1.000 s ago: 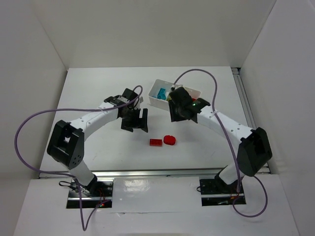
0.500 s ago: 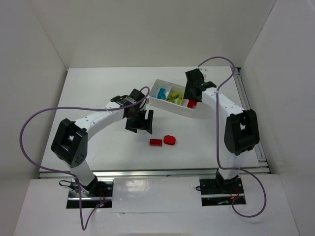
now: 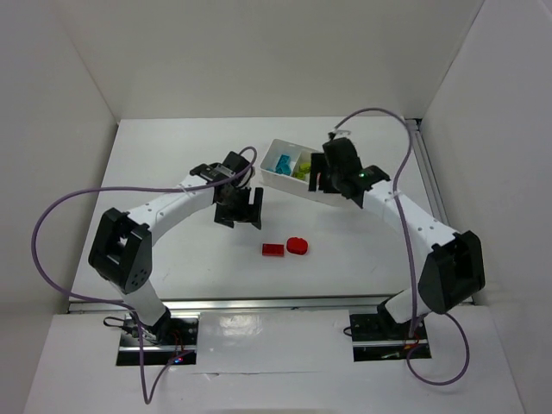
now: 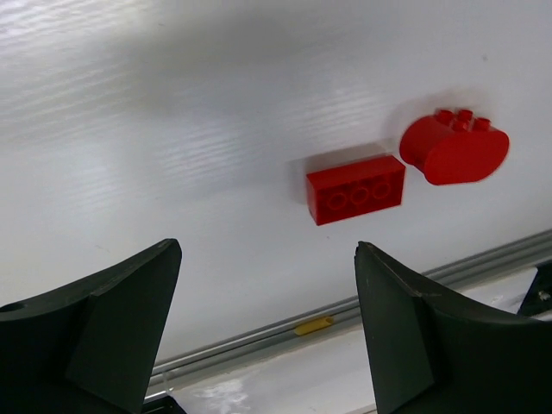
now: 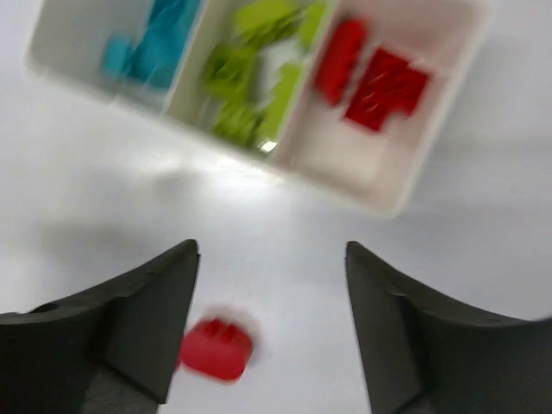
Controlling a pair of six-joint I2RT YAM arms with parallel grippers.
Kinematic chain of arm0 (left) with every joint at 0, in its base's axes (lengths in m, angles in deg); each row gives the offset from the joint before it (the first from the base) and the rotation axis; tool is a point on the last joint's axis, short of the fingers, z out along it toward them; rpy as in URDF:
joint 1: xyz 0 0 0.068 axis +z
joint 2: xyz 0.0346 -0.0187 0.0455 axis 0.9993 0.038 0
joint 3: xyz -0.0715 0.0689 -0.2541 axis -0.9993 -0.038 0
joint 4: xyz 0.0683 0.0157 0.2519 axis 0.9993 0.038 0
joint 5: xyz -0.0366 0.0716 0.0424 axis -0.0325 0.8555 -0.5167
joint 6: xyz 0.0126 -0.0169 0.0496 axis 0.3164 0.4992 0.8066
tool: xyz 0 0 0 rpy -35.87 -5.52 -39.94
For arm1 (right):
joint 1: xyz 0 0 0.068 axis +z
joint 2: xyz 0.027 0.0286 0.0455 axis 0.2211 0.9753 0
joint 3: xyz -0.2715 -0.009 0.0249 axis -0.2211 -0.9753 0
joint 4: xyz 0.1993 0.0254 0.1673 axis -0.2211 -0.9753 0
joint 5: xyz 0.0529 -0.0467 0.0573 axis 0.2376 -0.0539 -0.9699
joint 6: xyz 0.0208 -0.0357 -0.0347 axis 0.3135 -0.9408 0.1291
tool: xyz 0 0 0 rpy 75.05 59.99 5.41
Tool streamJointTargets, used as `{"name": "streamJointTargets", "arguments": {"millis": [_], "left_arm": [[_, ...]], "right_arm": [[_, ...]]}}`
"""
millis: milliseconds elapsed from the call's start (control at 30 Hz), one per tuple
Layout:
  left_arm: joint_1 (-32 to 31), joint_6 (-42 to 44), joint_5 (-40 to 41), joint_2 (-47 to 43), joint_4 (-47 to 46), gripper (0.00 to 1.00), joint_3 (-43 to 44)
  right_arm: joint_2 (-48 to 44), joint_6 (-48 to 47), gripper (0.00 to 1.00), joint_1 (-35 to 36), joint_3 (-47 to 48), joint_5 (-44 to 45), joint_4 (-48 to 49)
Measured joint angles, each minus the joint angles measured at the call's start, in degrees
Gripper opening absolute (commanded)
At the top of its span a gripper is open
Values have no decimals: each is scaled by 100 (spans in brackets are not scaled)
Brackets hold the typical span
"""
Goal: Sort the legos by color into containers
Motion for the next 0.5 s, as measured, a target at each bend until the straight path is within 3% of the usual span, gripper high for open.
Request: {"name": "streamJointTargets", "arguments": {"millis": [67, 133, 267, 500], "left_arm": [[153, -22, 87, -9, 13, 92, 9], [365, -85, 144, -37, 33, 92, 9], [664, -105, 273, -149, 55, 92, 11], [704, -105, 315, -254, 98, 92, 11]], "right_arm": [[-243, -136, 83, 503, -278, -205, -28], [-271, -304, 94, 1069, -544, -415, -57], [20, -573, 97, 1641, -881, -780, -387], [487, -957, 100, 1902, -997, -1073, -728]]}}
